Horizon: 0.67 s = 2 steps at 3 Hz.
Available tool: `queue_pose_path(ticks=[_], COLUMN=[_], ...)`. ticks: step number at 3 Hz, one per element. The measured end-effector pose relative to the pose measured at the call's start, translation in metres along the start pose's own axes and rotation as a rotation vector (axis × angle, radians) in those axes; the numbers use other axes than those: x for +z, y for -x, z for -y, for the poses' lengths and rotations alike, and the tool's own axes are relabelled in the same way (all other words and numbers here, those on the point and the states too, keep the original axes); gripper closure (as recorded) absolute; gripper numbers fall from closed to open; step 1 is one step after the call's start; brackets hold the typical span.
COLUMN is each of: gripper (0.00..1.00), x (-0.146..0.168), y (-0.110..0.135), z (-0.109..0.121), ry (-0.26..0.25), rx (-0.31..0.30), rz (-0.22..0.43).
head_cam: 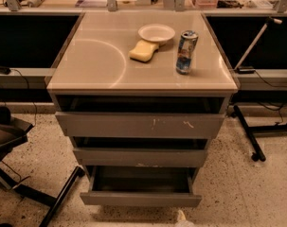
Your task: Close bottom drawer
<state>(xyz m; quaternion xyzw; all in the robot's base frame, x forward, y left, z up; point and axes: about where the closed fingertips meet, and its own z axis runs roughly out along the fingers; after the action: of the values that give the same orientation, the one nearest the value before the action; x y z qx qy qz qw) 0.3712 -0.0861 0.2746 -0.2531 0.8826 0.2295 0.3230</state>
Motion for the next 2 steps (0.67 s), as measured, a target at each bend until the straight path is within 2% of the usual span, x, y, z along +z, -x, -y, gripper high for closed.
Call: queue_pose_path(ticks=[1, 2], gripper=[0.00, 0.00], x=[0.042, 0.102], y=[-0.048, -0.076], z=[0.010, 0.031], ry=[0.081, 0.133], rx=[0.103, 0.153], rz=[-0.130, -0.240])
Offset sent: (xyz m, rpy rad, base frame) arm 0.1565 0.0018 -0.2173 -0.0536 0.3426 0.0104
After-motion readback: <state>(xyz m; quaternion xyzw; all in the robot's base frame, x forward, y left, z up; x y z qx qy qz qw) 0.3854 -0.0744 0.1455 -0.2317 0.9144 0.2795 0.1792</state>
